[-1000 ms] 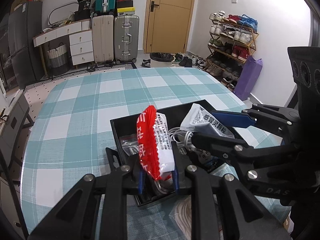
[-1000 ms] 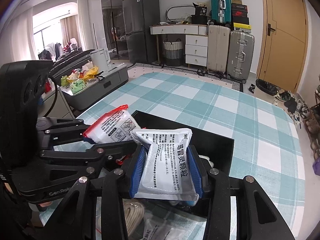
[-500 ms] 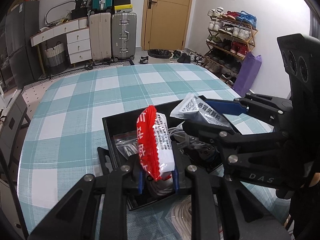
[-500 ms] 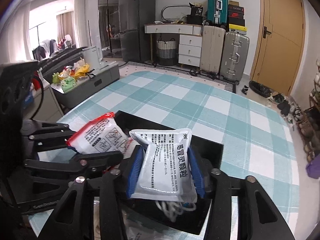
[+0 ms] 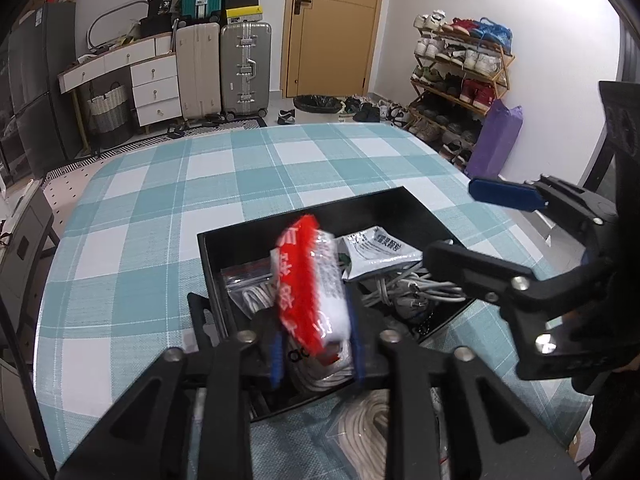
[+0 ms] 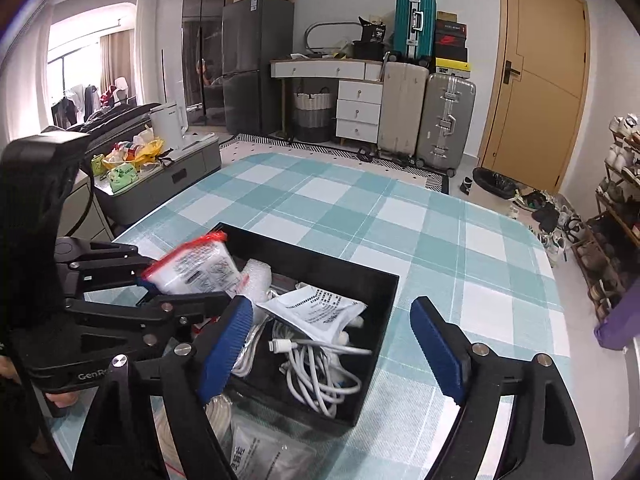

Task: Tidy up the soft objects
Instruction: 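Open both tools to drop the packet and sachet into the box, then move both tools back toward the bagged white rope and second sachet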

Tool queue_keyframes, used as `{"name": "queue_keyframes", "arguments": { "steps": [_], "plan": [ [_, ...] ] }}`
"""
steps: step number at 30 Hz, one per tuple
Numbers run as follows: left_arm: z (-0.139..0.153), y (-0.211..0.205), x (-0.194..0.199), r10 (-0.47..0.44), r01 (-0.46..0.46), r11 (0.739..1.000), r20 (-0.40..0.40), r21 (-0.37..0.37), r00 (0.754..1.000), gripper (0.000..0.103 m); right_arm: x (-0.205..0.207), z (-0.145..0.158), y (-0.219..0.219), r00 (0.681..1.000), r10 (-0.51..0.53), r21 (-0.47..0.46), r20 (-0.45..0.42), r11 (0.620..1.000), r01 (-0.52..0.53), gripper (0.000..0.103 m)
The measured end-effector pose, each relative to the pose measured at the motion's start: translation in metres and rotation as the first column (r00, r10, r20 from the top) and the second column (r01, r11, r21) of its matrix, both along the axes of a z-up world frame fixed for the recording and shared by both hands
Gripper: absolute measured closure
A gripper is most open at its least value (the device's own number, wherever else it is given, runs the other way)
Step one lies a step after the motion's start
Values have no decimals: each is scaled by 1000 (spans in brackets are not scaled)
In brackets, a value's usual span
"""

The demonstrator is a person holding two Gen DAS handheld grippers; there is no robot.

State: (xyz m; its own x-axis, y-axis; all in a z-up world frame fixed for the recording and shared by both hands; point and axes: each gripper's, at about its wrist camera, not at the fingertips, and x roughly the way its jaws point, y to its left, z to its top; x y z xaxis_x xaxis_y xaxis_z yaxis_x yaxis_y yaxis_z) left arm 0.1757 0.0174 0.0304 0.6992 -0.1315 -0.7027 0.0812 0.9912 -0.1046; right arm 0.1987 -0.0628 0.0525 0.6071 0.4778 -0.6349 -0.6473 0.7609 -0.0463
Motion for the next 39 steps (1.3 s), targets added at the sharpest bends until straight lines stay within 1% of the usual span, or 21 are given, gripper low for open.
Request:
{"name": "queue_keyframes", "arguments": {
  "steps": [1, 3, 6, 7, 8, 9, 10, 11, 15, 17, 19, 22, 27, 31, 35, 39],
  "plan": [
    [1, -1, -1, 2, -2, 1000, 2, 4, 1000, 51, -2, 1, -3, 1000, -4, 1, 1, 1000, 4, 18],
    [3, -2, -5, 2, -2, 1000, 13, 12, 1000, 49, -6, 2, -8, 1000, -18, 3, 3, 1000, 18, 17],
    [6, -3, -10, -9, 9, 1000, 7, 12, 1000, 47, -11, 3, -19, 999, -42, 15, -4, 999, 42, 15],
    [8, -3, -12, -5, 4, 1000, 11, 19, 1000, 40, -12, 3, -22, 999, -48, 19, -9, 999, 48, 14],
    [9, -2, -14, 3, -4, 1000, 17, 27, 1000, 26, -15, 3, -25, 998, -54, 24, -12, 998, 55, 14],
    [11, -1, -19, 20, -22, 999, 37, 40, 999, 17, -17, 2, -28, 998, -61, 27, -12, 998, 61, 13],
    [14, 0, -24, 28, -31, 999, 58, 45, 998, 5, -20, 2, -30, 998, -65, 29, -12, 997, 65, 12],
    [17, 1, -29, 31, -35, 998, 82, 48, 996, 4, -23, 1, -33, 998, -67, 31, -13, 997, 68, 12],
    [21, 4, -38, 38, -44, 997, 90, 63, 995, 3, -32, -3, -42, 997, -77, 45, -31, 996, 78, 11],
    [19, 4, -41, 44, -51, 996, 87, 69, 995, 1, -36, -5, -44, 996, -78, 49, -41, 996, 80, 9],
    [17, 6, -46, 60, -66, 996, 85, 68, 995, 0, -41, -6, -46, 996, -79, 57, -52, 995, 82, 5],
    [13, 7, -52, 78, -82, 995, 79, 54, 994, 0, -47, -8, -47, 995, -69, 64, -73, 995, 74, 1],
    [5, 6, -65, 100, -104, 993, 70, 53, 992, 0, -56, -13, -45, 994, -59, 57, -97, 996, 64, 1],
    [0, 3, -75, 119, -123, 991, 75, 55, 990, 0, -61, -22, -44, 991, -59, 42, -121, 997, 64, 1],
    [-7, 1, -79, 141, -146, 987, 70, 70, 988, 0, -63, -34, -43, 987, -63, 33, -150, 997, 69, 1],
    [-17, -4, -80, 145, -148, 986, 54, 70, 988, 0, -64, -42, -42, 983, -57, 23, -173, 998, 62, 1]
  ]
}}
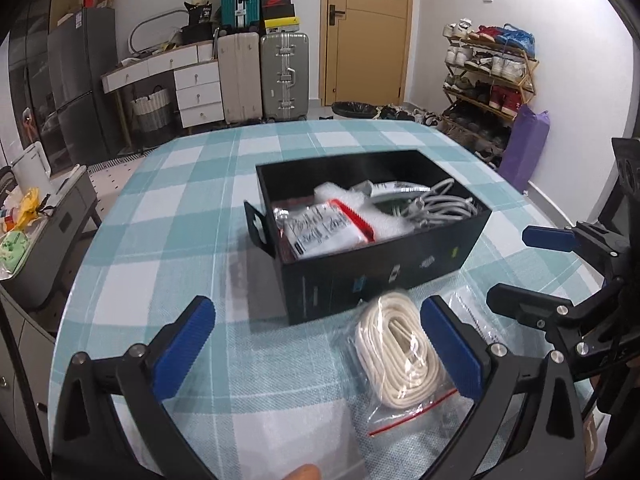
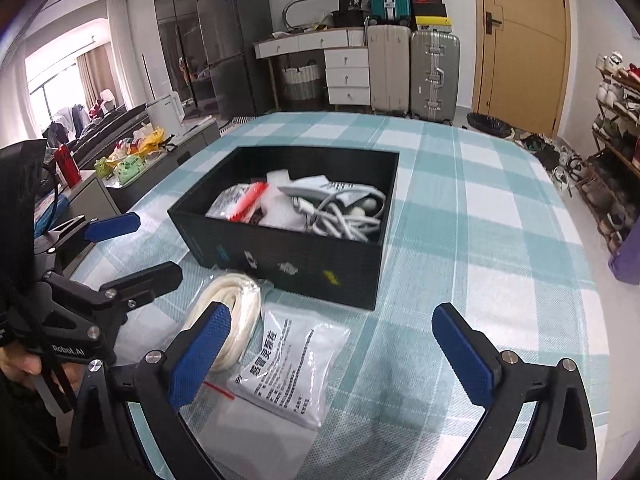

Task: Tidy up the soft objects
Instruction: 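Move both tools back toward the bagged white rope and second sachet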

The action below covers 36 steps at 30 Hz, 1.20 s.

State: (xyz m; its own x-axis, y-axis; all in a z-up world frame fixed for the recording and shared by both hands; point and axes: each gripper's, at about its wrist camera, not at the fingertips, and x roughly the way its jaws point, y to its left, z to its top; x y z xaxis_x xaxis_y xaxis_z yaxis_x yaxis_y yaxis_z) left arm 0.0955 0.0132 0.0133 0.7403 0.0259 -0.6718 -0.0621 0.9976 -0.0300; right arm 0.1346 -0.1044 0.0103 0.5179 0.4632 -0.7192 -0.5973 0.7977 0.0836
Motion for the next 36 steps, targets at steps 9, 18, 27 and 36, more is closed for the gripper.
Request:
{"name": "queue_keyframes", "arguments": {
  "steps": [9, 18, 27, 36],
  "plan": [
    [-20, -5, -3, 8, -9, 1000, -42, -19, 999, 0, -3, -20, 12, 998, 39, -72, -39, 997, -41, 1],
    [-30, -1, -5, 16, -19, 999, -70, -33, 997, 0, 0, -29, 12, 996, 47, -80, -74, 995, -53, 1],
    [-33, 4, -7, 25, -28, 999, -85, -36, 996, 0, 8, -46, 14, 990, 21, -93, -142, 995, -35, 1],
    [-35, 3, -4, 18, -23, 999, -107, -41, 994, 0, 11, -50, 13, 988, -4, -124, -153, 992, -15, 1]
  ]
}}
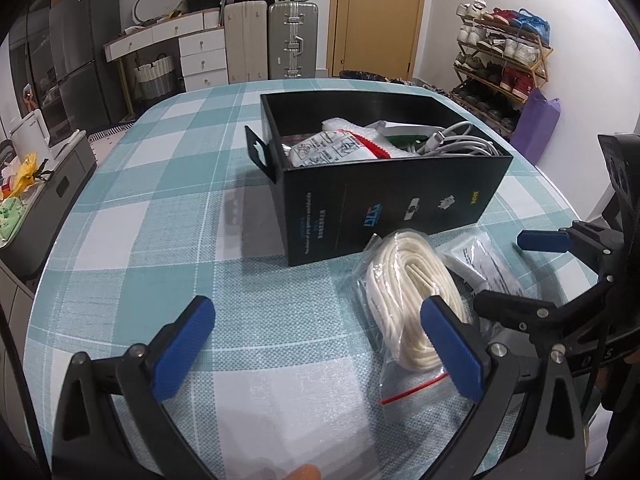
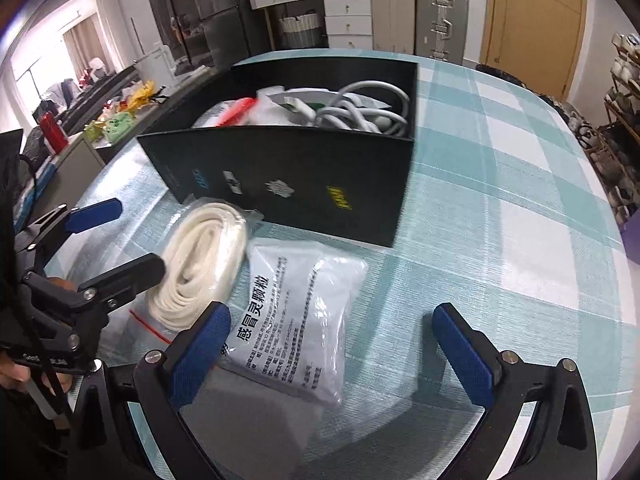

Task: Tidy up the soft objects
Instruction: 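Move both tools back toward the bagged white rope and second sachet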

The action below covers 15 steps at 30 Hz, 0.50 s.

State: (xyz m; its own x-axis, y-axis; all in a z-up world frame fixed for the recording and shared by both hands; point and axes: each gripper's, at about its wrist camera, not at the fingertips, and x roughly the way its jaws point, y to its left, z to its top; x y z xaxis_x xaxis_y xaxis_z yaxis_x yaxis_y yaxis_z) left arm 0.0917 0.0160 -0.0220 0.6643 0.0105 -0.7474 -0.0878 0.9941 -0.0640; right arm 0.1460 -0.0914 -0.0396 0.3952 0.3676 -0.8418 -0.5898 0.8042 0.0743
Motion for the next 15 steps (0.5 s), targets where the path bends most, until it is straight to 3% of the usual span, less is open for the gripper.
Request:
{"name": "queue_keyframes", "arguments": {
  "steps": [15],
  "plan": [
    [-6, -29, 13, -57, 55, 998, -54, -44, 997, 0, 12, -4, -16, 999, -28, -73, 21, 997, 30, 1]
  ]
}}
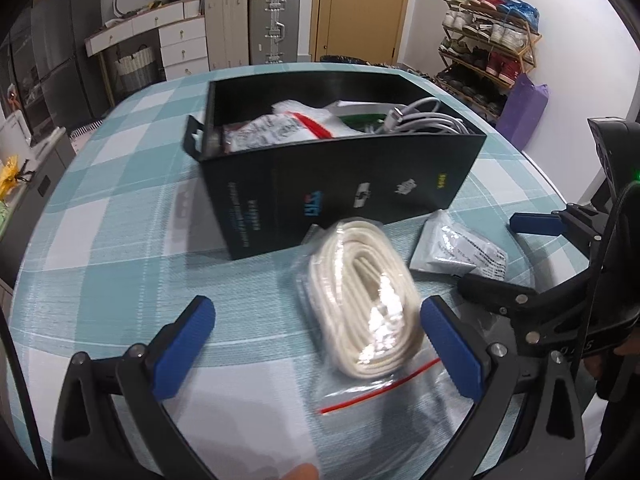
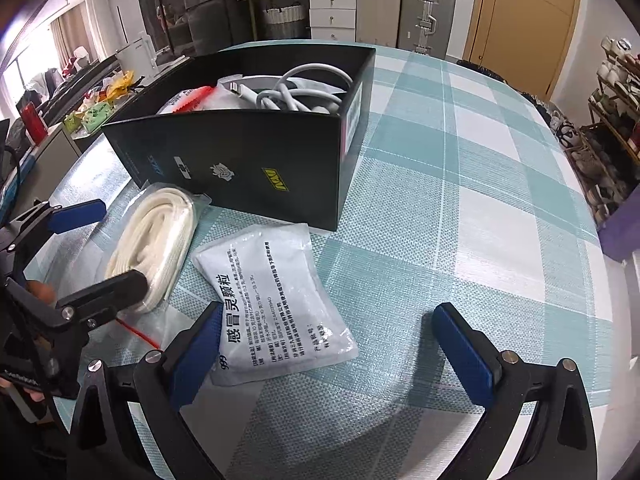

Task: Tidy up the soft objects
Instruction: 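Move both tools back toward the bagged white rope and second sachet, then grasp the bagged white rope with the left tool while the right tool grasps the second white sachet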

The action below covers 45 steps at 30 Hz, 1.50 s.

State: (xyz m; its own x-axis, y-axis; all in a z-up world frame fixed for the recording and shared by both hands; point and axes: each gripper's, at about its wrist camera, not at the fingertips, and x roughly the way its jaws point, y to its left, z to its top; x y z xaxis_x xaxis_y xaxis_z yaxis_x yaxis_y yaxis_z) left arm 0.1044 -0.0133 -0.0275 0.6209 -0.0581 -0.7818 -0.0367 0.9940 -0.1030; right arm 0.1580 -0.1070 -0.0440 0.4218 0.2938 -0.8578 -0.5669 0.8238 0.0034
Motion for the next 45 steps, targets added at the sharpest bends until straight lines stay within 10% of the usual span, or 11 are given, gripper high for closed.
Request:
{"name": "queue_keyframes", "arguments": {
  "steps": [28, 38, 45],
  "plan": [
    [-9, -3, 6, 3, 2, 996, -62, 90, 998, 0, -6, -2, 4, 999, 49, 17, 15, 999, -49, 2],
    [-10, -2, 6, 2, 4, 996, -62, 90, 998, 0, -13, 6, 8, 994, 95, 40, 49, 995, -97, 52],
    [-9, -7, 7, -21, 27, 996, -64, 90, 998, 0, -16, 7, 9, 992, 117, 32, 52, 992, -119, 58]
  ]
}}
